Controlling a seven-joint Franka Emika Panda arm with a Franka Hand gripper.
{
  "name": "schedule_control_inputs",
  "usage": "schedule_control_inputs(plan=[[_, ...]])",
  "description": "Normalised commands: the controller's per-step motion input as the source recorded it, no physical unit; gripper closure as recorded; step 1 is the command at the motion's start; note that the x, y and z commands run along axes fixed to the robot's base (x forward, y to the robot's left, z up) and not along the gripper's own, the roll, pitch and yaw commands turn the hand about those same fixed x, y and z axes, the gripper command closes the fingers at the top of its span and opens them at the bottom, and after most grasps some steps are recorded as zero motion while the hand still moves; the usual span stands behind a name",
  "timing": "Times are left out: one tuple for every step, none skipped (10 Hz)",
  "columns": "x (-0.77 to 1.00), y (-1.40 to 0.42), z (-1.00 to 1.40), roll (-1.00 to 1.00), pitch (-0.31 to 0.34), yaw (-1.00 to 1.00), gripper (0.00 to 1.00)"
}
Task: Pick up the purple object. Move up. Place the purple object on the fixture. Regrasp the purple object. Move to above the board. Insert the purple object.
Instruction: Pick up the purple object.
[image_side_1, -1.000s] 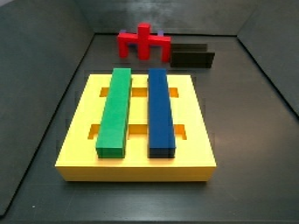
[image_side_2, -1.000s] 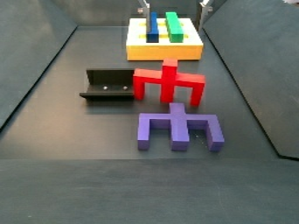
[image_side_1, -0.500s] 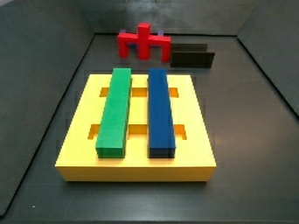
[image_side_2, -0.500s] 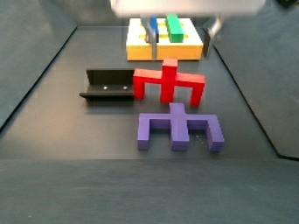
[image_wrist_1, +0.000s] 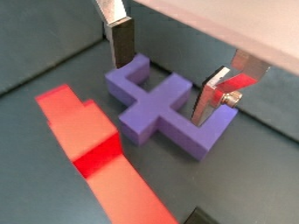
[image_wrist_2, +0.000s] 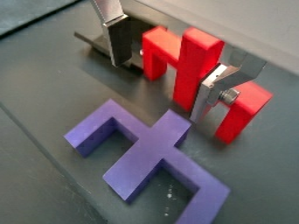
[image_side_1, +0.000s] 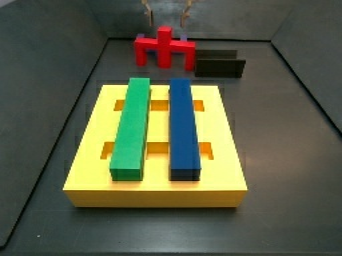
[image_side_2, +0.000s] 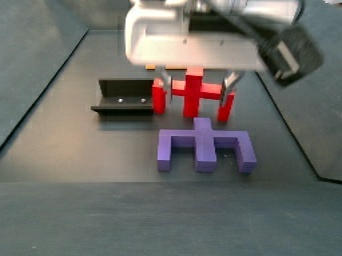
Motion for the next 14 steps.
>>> schedule_control_inputs(plan=[[0.09,0.00,-0.71,-0.13,-0.209,0.00,0.00],[0.07,0.00,-0.62,-0.17,-0.227,0.00,0.00],[0.05,0.00,-0.58,-0.18,-0.234,0.00,0.00],[0.00,0.00,-0.39,-0.27,-0.267,0.00,0.00],[-0.09,0.02,-0.19,-0.27,-0.254,0.01,0.00],[-0.06,0.02,-0.14,-0.25,-0.210,0.00,0.00],[-0.04,0.00,-0.09,-0.22,-0.191,0.00,0.00],[0.00,0.00,-0.16,-0.20,-0.191,0.00,0.00],[-0.01,0.00,-0.33,-0.20,-0.230,0.00,0.00],[-0.01,0.00,-0.23,-0.16,-0.180,0.00,0.00],[-0.01,0.09,-0.01,-0.12,-0.080,0.00,0.00],[-0.05,0.09,-0.02,-0.07,-0.067,0.00,0.00],[-0.01,0.03,0.00,0.00,-0.024,0.00,0.00],[0.00,0.00,-0.04,0.00,-0.007,0.00,0.00]])
